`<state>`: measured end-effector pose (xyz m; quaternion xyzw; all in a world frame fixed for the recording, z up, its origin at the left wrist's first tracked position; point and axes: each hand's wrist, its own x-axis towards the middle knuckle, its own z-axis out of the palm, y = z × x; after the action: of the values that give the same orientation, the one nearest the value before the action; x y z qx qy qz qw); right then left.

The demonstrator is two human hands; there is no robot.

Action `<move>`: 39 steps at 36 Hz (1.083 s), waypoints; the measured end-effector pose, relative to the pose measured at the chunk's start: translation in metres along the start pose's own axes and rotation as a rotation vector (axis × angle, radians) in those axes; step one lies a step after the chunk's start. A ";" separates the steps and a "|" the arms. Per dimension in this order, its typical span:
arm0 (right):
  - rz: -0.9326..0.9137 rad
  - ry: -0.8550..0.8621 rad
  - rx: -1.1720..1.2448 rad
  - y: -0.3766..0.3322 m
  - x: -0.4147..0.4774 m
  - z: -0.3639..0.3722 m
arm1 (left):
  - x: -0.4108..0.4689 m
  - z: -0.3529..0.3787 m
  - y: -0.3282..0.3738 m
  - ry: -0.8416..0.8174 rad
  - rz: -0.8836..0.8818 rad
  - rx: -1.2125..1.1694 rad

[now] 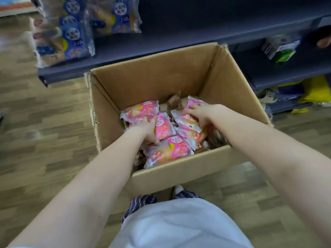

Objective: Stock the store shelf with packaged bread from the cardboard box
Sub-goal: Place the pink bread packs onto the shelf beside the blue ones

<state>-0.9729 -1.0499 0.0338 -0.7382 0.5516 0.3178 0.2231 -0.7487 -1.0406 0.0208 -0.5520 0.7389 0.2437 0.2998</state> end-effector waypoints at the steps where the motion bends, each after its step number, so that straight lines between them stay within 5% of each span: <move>1: 0.003 0.014 0.012 0.000 0.001 0.000 | 0.000 0.000 0.000 -0.002 -0.001 0.002; 15: 0.062 0.252 0.325 -0.002 0.005 -0.002 | 0.000 -0.008 0.004 0.017 0.044 0.034; 28: 0.210 0.481 0.519 0.004 0.005 -0.005 | -0.001 -0.028 0.004 0.281 0.023 0.014; 39: 0.307 0.415 0.694 0.015 0.007 0.002 | 0.000 -0.022 0.013 0.263 0.038 -0.176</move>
<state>-0.9867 -1.0581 0.0275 -0.5771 0.7623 -0.0122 0.2926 -0.7656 -1.0524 0.0367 -0.5892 0.7579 0.2388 0.1463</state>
